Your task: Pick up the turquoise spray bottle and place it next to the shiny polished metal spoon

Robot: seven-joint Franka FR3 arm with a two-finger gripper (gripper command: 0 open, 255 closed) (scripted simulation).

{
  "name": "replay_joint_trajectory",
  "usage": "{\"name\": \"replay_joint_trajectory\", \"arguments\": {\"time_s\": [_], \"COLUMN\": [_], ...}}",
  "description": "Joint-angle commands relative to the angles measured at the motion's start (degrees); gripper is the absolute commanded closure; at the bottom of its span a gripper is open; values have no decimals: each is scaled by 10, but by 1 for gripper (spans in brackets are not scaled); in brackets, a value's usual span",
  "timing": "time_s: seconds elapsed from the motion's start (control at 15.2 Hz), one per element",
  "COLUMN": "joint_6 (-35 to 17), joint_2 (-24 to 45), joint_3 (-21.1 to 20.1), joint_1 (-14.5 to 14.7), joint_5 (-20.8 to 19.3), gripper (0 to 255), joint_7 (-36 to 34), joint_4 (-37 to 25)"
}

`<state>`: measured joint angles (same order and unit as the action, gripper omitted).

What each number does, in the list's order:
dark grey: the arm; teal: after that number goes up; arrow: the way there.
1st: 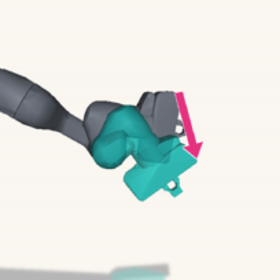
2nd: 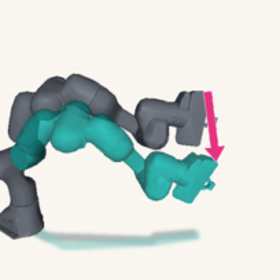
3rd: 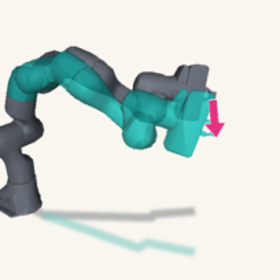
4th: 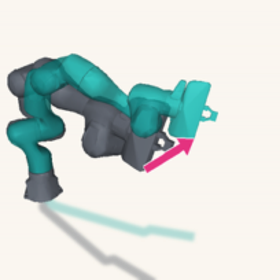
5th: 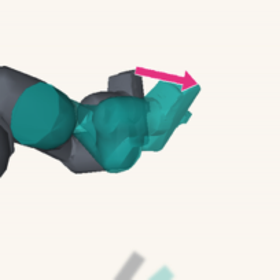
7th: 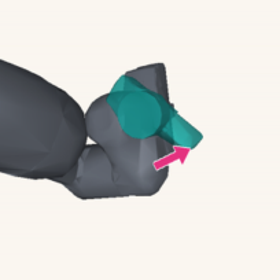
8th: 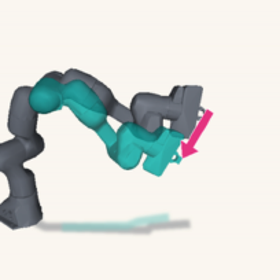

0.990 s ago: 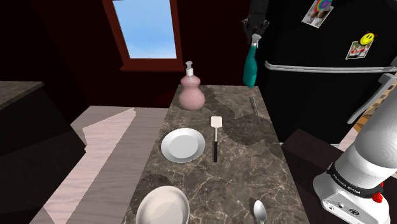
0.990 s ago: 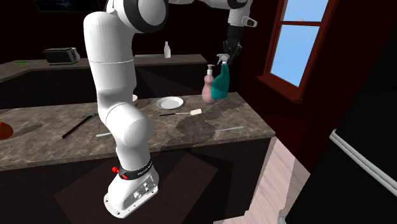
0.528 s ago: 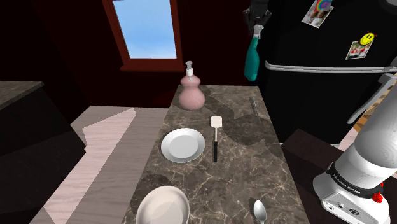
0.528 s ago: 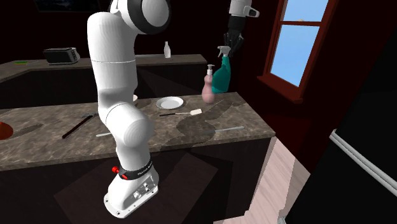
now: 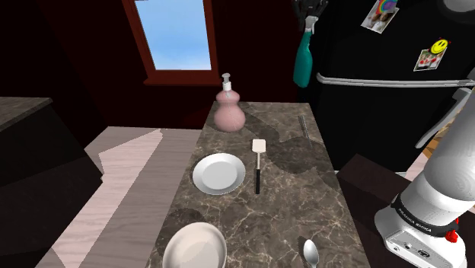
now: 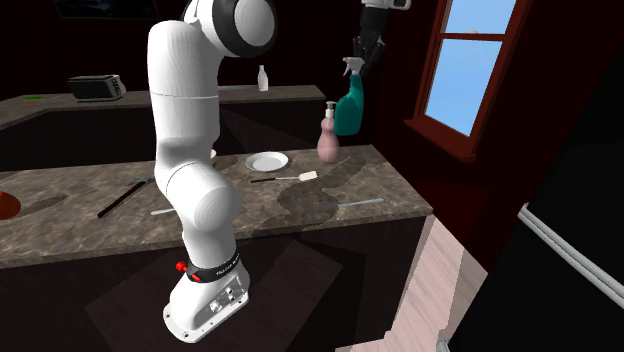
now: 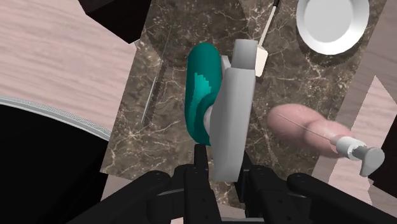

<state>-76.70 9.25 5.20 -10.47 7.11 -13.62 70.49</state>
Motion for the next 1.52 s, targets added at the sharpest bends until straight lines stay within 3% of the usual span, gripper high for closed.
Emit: {"name": "replay_joint_trajectory", "arguments": {"time_s": [0.0, 0.59, 0.92, 1.45], "joint_6": [22, 135, 69, 30], "joint_2": [9, 88, -50, -189], "joint_3": [1, 1, -17, -66], "joint_1": [-2, -12, 32, 76], "joint_5": [2, 15, -1, 1], "gripper": [255, 255, 255, 255], "joint_7": [-1, -10, -57, -146], "joint_4": [-31, -222, -24, 144]}}
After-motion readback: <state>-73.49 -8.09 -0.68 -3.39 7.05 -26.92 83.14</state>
